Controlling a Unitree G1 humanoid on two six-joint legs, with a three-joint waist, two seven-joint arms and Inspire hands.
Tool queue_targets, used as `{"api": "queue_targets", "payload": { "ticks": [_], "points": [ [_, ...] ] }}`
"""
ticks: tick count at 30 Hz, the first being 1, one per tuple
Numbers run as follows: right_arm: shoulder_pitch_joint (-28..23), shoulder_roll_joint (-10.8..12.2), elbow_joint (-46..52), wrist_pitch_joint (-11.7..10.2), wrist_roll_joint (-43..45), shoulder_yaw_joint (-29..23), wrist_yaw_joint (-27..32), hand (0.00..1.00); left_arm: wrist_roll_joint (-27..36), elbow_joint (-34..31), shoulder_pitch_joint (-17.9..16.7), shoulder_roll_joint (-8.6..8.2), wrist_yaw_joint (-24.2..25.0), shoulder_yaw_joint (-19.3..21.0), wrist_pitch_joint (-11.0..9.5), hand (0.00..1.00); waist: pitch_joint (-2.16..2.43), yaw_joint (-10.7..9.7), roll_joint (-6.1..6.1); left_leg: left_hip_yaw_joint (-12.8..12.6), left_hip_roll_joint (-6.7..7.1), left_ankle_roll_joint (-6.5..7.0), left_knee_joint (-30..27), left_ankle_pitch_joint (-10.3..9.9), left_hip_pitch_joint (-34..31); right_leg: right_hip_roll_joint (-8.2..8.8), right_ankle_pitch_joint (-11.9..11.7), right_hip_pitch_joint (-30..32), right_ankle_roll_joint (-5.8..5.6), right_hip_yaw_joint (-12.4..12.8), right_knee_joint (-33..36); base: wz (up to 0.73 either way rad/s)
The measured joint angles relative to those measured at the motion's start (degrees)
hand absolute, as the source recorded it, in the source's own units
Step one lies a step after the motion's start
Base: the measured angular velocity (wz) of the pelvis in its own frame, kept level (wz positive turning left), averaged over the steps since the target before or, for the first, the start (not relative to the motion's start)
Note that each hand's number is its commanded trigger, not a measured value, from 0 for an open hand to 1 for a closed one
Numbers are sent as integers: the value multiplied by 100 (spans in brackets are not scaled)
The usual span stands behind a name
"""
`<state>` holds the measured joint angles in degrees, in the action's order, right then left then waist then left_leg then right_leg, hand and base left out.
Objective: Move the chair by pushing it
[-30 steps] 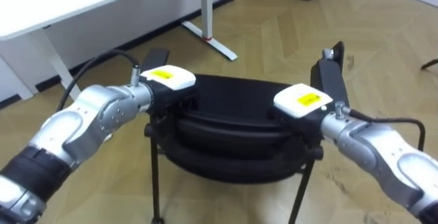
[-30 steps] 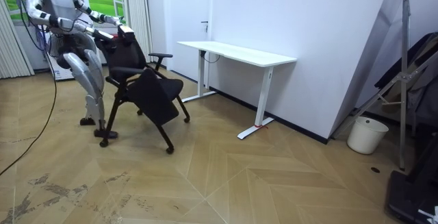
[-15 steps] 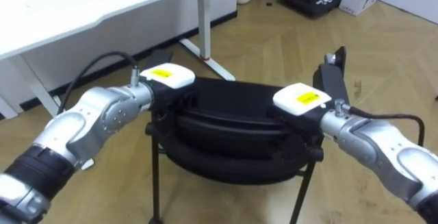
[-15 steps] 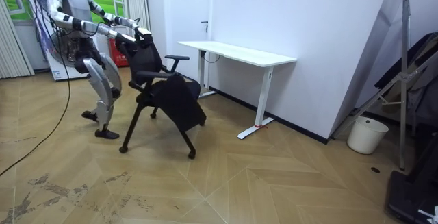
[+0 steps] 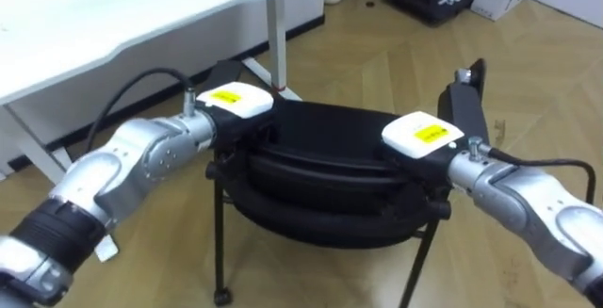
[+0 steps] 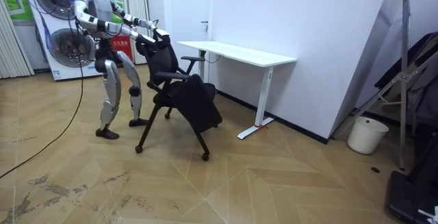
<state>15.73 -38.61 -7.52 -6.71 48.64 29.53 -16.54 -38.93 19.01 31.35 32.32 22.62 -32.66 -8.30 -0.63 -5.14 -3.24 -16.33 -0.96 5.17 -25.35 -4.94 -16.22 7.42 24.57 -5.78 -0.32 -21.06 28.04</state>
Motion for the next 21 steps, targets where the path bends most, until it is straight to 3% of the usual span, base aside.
{"api": "queue_targets", "payload": {
  "ticks": [1, 2, 3, 4, 5, 6, 8, 9, 11, 12, 13, 15, 17, 18, 19, 20, 21],
  "points": [
    [0, 0, 21, 34, 5, -12, -19, 100, -6, -1, 0, -12, -17, 0, 20, 100, -1, -1, -6, -24, 73, 23, -14, -132, 63, 185, -19, 126, -55, -65, 483, 0],
    [0, -21, 19, 26, -6, -11, -45, 100, -6, 2, -1, -34, -13, -4, 19, 100, -5, 0, -28, -30, 143, 51, -26, -243, 163, 377, -150, 314, -184, -16, 1114, 8],
    [-7, -8, 16, 22, -9, -11, -55, 100, -7, 3, -1, -47, -1, -5, 21, 100, -6, -1, -46, -13, 184, 60, -25, -292, 219, 444, -253, 409, -201, 47, 1399, 21],
    [-19, -1, -16, 12, -12, -11, -61, 100, -42, 9, -3, -82, 2, -6, 40, 100, -8, -1, -48, 60, 209, 72, -47, -388, 297, 487, -512, 525, -174, 158, 1796, 32],
    [-34, 39, -79, 11, -11, -2, -43, 100, -81, 18, -3, -114, -4, -10, 59, 100, -9, -7, -47, 183, 217, 67, -48, -466, 389, 458, -805, 564, -183, 243, 1995, 37],
    [-43, 38, -118, 12, -15, 14, -20, 100, -89, 32, -3, -125, -17, -23, 69, 100, -9, -9, -45, 284, 218, 64, -45, -493, 439, 437, -947, 557, -187, 246, 2043, 49],
    [-126, 76, -262, 9, -94, 53, 144, 100, -132, 36, -7, -128, -152, -127, 72, 100, -21, -25, -24, 732, 182, 32, -15, -553, 610, 238, -1563, 602, -277, 350, 2209, 67],
    [-133, 95, -283, 8, -97, 61, 170, 100, -132, 36, -7, -112, -194, -139, 69, 100, -24, -33, -14, 870, 184, 18, -10, -563, 629, 197, -1545, 612, -278, 397, 2242, 59],
    [11, 279, -345, 58, 42, 95, 248, 100, -126, 33, -3, 8, -265, -120, 56, 100, -63, 73, 84, 1329, 223, -68, 66, -608, 673, 100, -922, 945, -264, 561, 2313, 19],
    [81, 314, -374, 61, 97, 151, 268, 100, -118, 40, -5, 37, -248, -121, 76, 100, -82, 93, 117, 1452, 245, -94, 98, -616, 723, 96, -803, 1008, -249, 583, 2224, 4],
    [224, 378, -436, 95, 162, 287, 274, 100, -87, 69, -12, 90, -178, -121, 105, 100, -118, 123, 184, 1734, 295, -154, 180, -619, 844, 43, -614, 1094, -206, 742, 1914, 24],
    [295, 419, -444, 110, 254, 321, 268, 100, -21, 102, -17, 110, -146, -123, 147, 100, -144, 181, 248, 2180, 354, -265, 307, -593, 965, 16, -512, 1277, -203, 1070, 1323, 48],
    [378, 467, -473, 101, 328, 319, 269, 100, -22, 146, -17, 109, -197, -92, 186, 100, -139, 216, 199, 2816, 444, -462, 358, -542, 1002, 45, -649, 1467, -254, 1758, 185, 83],
    [417, 475, -467, 95, 328, 323, 265, 100, -22, 140, -11, 128, -200, -43, 177, 100, -120, 233, 120, 2876, 493, -537, 291, -590, 938, 93, -844, 1473, -324, 1917, -98, 101],
    [474, 475, -496, 105, 298, 330, 258, 100, -83, 157, -21, 99, -228, 31, 187, 100, -129, 242, 117, 2830, 460, -608, 2, -759, 776, 181, -1086, 1414, -322, 1551, -24, 114],
    [464, 451, -527, 152, 283, 330, 210, 100, -122, 154, -14, 42, -248, 20, 193, 100, -125, 197, 124, 2313, 239, -562, -114, -777, 700, 126, -1036, 1229, -228, 1116, -123, 150],
    [453, 371, -525, 161, 203, 329, 198, 100, -104, 117, -1, 15, -254, 20, 156, 100, -126, 151, 122, 1871, -1, -541, -112, -791, 693, 29, -1032, 1057, -161, 850, -245, 125]
  ]
}}
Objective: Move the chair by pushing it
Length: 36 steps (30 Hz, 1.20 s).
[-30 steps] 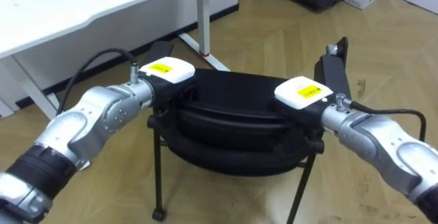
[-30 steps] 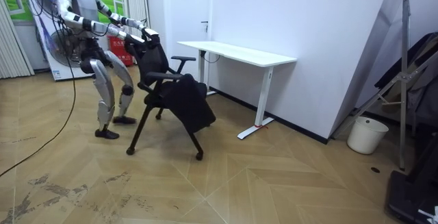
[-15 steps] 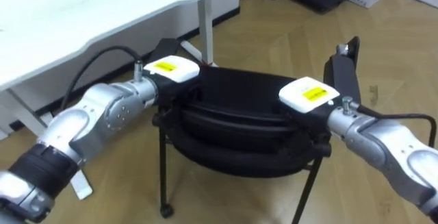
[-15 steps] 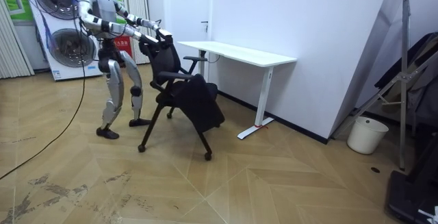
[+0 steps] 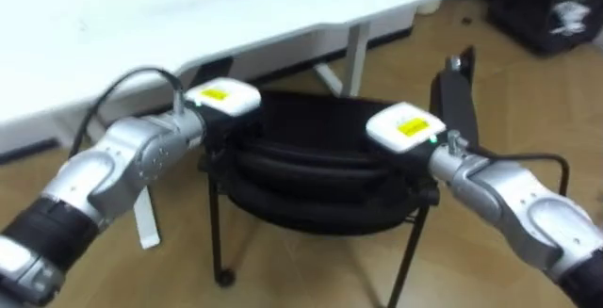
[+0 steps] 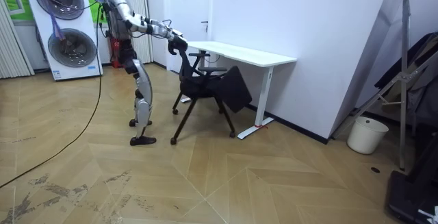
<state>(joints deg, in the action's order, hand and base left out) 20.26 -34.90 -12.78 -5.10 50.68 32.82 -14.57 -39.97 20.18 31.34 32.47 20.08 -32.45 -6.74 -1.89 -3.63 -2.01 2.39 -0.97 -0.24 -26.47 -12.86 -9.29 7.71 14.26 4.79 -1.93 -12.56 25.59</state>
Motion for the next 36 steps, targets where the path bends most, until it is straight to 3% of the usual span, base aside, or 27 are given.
{"api": "queue_targets", "payload": {
  "ticks": [2, 3, 5, 7, 9, 10, 11, 12, 13, 14, 15, 16, 17, 20, 24, 28, 30, 31, 32, 33, 34, 35, 36],
  "points": [
    [1, -156, 2, -3, -89, 0, -28, 100, 3, -16, 3, -94, -28, 0, 4, 100, 13, 80, 38, -205, -170, -32, 74, 14, 1, -183, -14, -155, 56, -55, -99, 73],
    [2, -184, 5, -3, -86, 1, -38, 100, 2, -13, -3, -124, -24, 0, 15, 100, 23, 109, 59, -204, -185, -45, 114, 19, 15, -205, -14, -197, 57, -58, -132, 39],
    [20, -222, 61, 1, -44, 0, -90, 100, 6, -14, -8, -169, 63, 16, 51, 100, 69, 223, 134, -81, -182, -169, 343, 70, 109, -251, -13, -313, 57, -108, -289, 25],
    [20, -216, 110, 22, -34, 14, -191, 100, -6, 0, -13, -178, 85, 28, 61, 100, 61, 256, 121, 84, -147, -218, 476, 101, 267, -264, 4, -437, 28, -82, -279, 42],
    [17, -190, 108, 27, -71, 71, -227, 100, -14, 10, -29, -178, 78, 1, 84, 100, 49, 237, 115, 373, -166, -248, 536, 129, 411, -280, 54, -295, -1, 86, 155, 42],
    [22, -157, 118, 20, -81, 91, -224, 100, -9, 7, -33, -139, 64, 23, 38, 100, 63, 262, 81, 769, -161, -283, 537, 109, 424, -434, 204, -49, 84, 559, 216, 0],
    [105, -87, 157, 32, -59, 98, -222, 100, -5, 0, -33, -43, 78, 167, -34, 100, 65, 394, 61, 1075, -174, -414, 523, 30, 354, -626, 42, 259, 228, 1018, -161, 6],
    [115, -63, 186, 53, -45, 105, -223, 100, -8, 7, -46, -54, 64, 222, -35, 100, 75, 398, 80, 1146, -182, -462, 467, 1, 273, -655, -91, 285, 322, 966, -57, 30],
    [126, -53, 221, 107, -3, 105, -251, 100, -60, 5, -46, -46, 56, 253, 0, 100, 75, 411, 76, 1054, -216, -502, 457, 7, 229, -608, -66, 225, 415, 573, -45, 75],
    [122, -27, 190, 143, 9, 105, -288, 100, -88, 5, -46, -86, 85, 254, 21, 100, 65, 368, 60, 652, -382, -511, 371, 12, 196, -604, -53, 102, 465, 215, -73, 78],
    [104, -21, 176, 154, 13, 107, -307, 100, -98, 5, -46, -108, 93, 231, 28, 100, 56, 335, 47, 415, -475, -511, 306, 12, 190, -607, -42, 7, 481, 63, -88, 91],
    [59, -1, 149, 178, 54, 109, -362, 100, -115, 6, -52, -138, 91, 167, 44, 100, 41, 259, 16, -139, -677, -523, 215, 21, 180, -609, -5, -157, 515, -221, -100, 90],
    [38, -2, 143, 194, 60, 105, -387, 100, -136, 5, -52, -167, 118, 164, 44, 100, 33, 199, -28, -501, -781, -529, 63, 25, 172, -597, 95, -277, 565, -390, -140, 82],
    [7, -8, 143, 163, 63, 54, -452, 100, -205, 14, -70, -255, 135, 172, 62, 100, 33, 111, -47, -629, -833, -527, -183, 26, 51, -582, 284, -449, 618, -759, -200, 61],
    [-41, 10, 132, 144, 61, 45, -513, 100, -249, 10, -150, -290, 69, 171, 65, 100, 22, 59, -97, -634, -837, -522, -305, 29, 68, -581, 462, -661, 618, -952, -162, 45],
    [-46, 36, 191, 146, 168, 6, -548, 100, -240, -21, -193, -295, 45, 176, 146, 100, 60, 128, -80, -615, -799, -468, -356, 101, 26, -572, 530, -674, 628, -936, -171, 5],
    [-49, 34, 194, 130, 177, -22, -543, 100, -242, -73, -195, -284, 70, 176, 185, 100, 56, 210, -88, -601, -783, -437, -409, 120, -10, -574, 523, -676, 644, -819, -189, -14],
    [-66, 5, 208, 122, 177, -26, -508, 100, -232, -101, -212, -258, 83, 176, 184, 100, 57, 270, -96, -484, -649, -370, -417, 102, -112, -550, 523, -691, 644, -703, -193, -9],
    [-82, -92, 240, 91, 169, -30, -470, 100, -223, -125, -219, -281, 71, 176, 172, 100, 52, 316, -107, -446, -330, -326, -156, 118, -201, -521, 529, -661, 621, -517, -193, -18],
    [-86, -137, 248, 70, 158, -31, -445, 100, -223, -151, -224, -289, 77, 176, 173, 100, 51, 363, -107, -452, -165, -211, 30, 196, -242, -510, 525, -644, 605, -437, -191, -63],
    [-119, -120, 218, 55, 142, -25, -381, 100, -194, -189, -246, -263, 114, 176, 143, 100, 69, 536, -134, -368, 31, 8, 257, 500, -283, -508, 522, -612, 578, -205, -179, -82],
    [-167, -108, 235, 46, 143, -21, -321, 100, -103, -227, -252, -167, 185, 176, 118, 100, 126, 607, -179, -366, 76, 29, 325, 535, -245, -514, 509, -589, 522, -79, -228, -67],
    [-162, -122, 280, 19, 146, -22, -308, 100, -28, -263, -256, -89, 175, 176, 94, 100, 129, 581, -181, -390, 102, 58, 341, 535, -221, -501, 471, -598, 470, -63, -333, -27]
  ]
}}
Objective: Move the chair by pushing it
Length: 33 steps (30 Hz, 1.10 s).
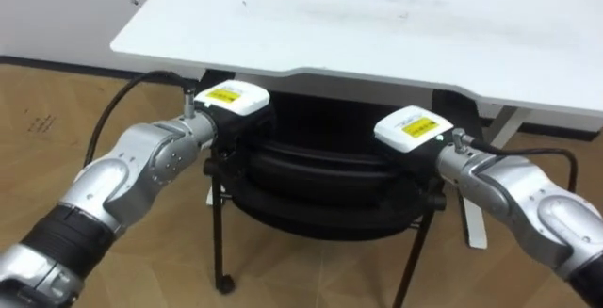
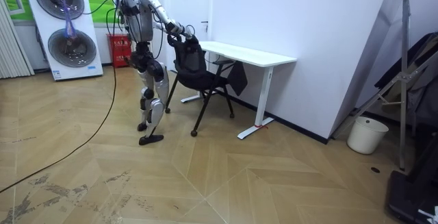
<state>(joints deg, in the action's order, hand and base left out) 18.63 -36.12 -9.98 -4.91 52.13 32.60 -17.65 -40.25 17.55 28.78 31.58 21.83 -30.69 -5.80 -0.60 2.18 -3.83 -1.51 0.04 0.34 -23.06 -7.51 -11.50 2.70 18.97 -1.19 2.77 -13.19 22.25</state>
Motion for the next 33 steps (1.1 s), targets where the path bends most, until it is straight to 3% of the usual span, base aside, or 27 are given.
{"api": "queue_targets", "payload": {
  "ticks": [3, 9, 13, 14, 18, 24, 25, 26, 27, 28, 29, 33],
  "points": [
    [-2, 22, 34, -1, 43, -4, 27, 100, 9, -22, 0, 52, 9, 0, 1, 100, 8, -57, 43, 9, 65, 53, 45, -33, 63, -14, -94, -91, -60, 151, -231, -4],
    [-10, 22, 52, -32, 184, -129, 32, 100, -17, -174, 2, 21, 120, 6, 119, 100, 0, -43, 62, -180, 142, 194, 61, -177, 140, 144, -68, -50, -190, 301, -109, -13],
    [3, 45, 18, -46, 261, -149, 133, 100, -2, -196, -6, 34, 132, 7, 136, 100, -51, 85, 127, -509, 159, 310, 153, -263, 331, 296, -62, 181, -331, 375, 379, -37],
    [0, 34, 1, -69, 262, -149, 158, 100, -16, -197, -12, -3, 130, 7, 135, 100, -58, 170, 135, -651, 139, 341, 201, -283, 396, 311, -85, 170, -371, 377, 337, -52],
    [40, 19, -30, -67, 293, -161, 215, 100, -55, -193, -12, -61, 69, 22, 168, 100, -113, 265, 230, -800, 122, 427, 209, -336, 454, 292, -248, -30, -488, 349, -158, -30],
    [49, 23, 57, -66, 376, -230, 171, 100, -57, -259, -61, -44, -29, 118, 166, 100, -112, 275, 324, -924, 131, 532, 404, -295, 464, 245, -575, -191, -559, 369, -772, -11],
    [49, 23, 80, -60, 384, -236, 146, 89, -59, -271, -61, -25, -30, 120, 167, 100, -111, 271, 325, -931, 143, 548, 433, -286, 472, 255, -594, -185, -576, 369, -786, 0],
    [47, 11, 117, -50, 385, -235, 119, 7, -68, -295, -61, -5, -25, 121, 174, 95, -107, 275, 324, -931, 157, 556, 460, -281, 477, 261, -607, -179, -590, 384, -815, 0],
    [43, 2, 140, -46, 384, -235, 115, 0, -67, -312, -62, -7, -19, 123, 176, 64, -104, 276, 320, -932, 166, 561, 482, -274, 479, 266, -617, -186, -597, 384, -849, 0],
    [31, -8, 181, -31, 383, -234, 109, 0, -68, -352, -76, -3, 3, 124, 184, 9, -103, 278, 317, -936, 175, 568, 516, -263, 487, 270, -641, -201, -599, 384, -876, 0],
    [5, -7, 209, -7, 386, -234, 104, 0, -67, -376, -105, 3, 10, 127, 195, 0, -101, 278, 318, -943, 179, 571, 550, -256, 525, 273, -663, -231, -600, 379, -887, 0],
    [-17, 6, 253, 102, 382, -234, -39, 0, -69, -418, -126, -85, 129, 140, 324, 0, -72, 280, 299, -942, 178, 571, 585, -256, 588, 265, -700, -306, -599, 377, -970, 0]
  ]
}}
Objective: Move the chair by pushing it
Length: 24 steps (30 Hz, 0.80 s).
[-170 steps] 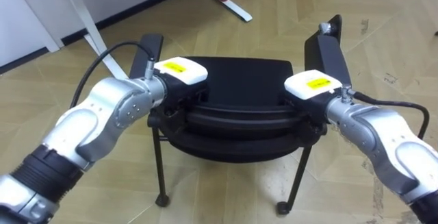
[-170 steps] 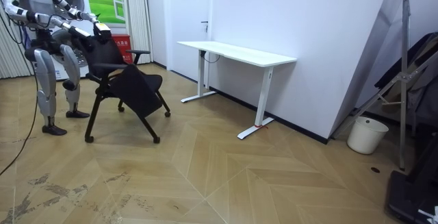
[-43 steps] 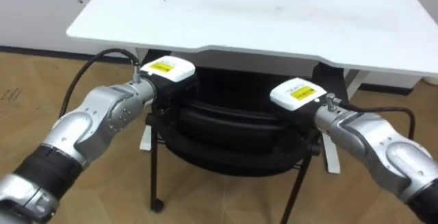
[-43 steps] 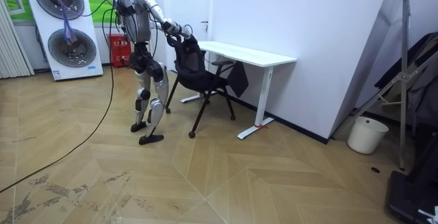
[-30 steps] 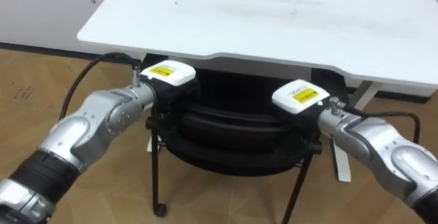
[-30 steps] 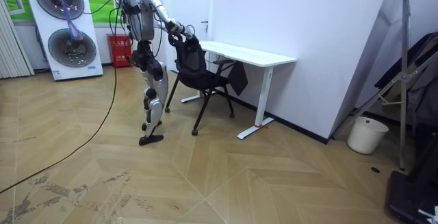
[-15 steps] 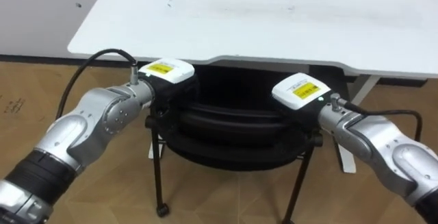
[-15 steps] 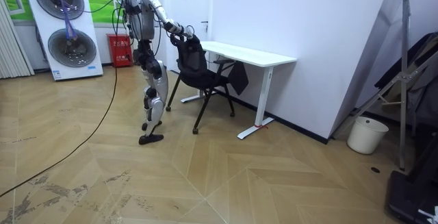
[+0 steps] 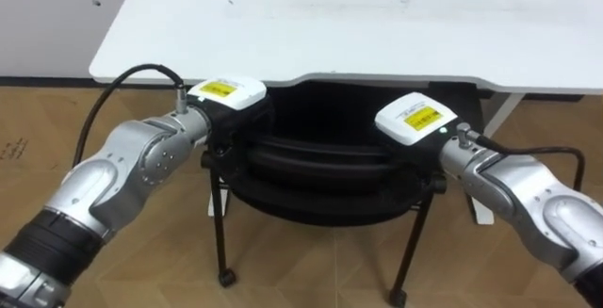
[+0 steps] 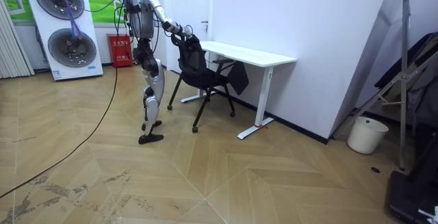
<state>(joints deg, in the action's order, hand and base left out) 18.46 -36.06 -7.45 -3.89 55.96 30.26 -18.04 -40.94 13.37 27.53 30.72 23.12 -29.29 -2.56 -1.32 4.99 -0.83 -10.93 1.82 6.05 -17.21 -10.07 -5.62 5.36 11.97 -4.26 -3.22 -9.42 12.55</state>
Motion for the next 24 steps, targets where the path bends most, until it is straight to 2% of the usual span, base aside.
{"api": "queue_targets", "payload": {
  "ticks": [4, 8, 11, 15, 24],
  "points": [
    [1, 45, 17, 214, -160, -1, -233, 0, 32, -2, 0, -225, 294, 124, 88, 0, 63, 19, 3, -2, 0, 1, 52, 3, 105, -8, -42, -90, -4, 4, -49, -3],
    [-8, 100, -20, 289, -315, 5, -530, 0, 93, -138, -2, -475, 456, 124, 79, 0, 76, 8, -3, -88, -8, -8, 129, 12, 242, -12, -65, -172, -12, 4, -85, -14],
    [-16, 298, -3, 456, -348, -14, -639, 0, 98, -416, -50, -516, 525, 124, 78, 0, 86, -52, -14, -148, -8, -22, 185, 36, 269, -6, -66, -168, -12, 6, -94, -13],
    [-16, 330, 88, 517, -399, -36, -846, 0, 97, -553, -163, -544, 600, 124, 84, 0, 88, -81, -17, -167, -14, -42, 246, 54, 320, -12, -66, -178, -12, -10, -89, -3],
    [-16, 414, 142, 488, -623, -103, -972, 0, 98, -626, -163, -527, 603, 137, 63, 0, 83, -153, -25, -160, -11, -44, 271, 55, 342, -12, -66, -200, -12, -9, -105, 0]
  ]
}}
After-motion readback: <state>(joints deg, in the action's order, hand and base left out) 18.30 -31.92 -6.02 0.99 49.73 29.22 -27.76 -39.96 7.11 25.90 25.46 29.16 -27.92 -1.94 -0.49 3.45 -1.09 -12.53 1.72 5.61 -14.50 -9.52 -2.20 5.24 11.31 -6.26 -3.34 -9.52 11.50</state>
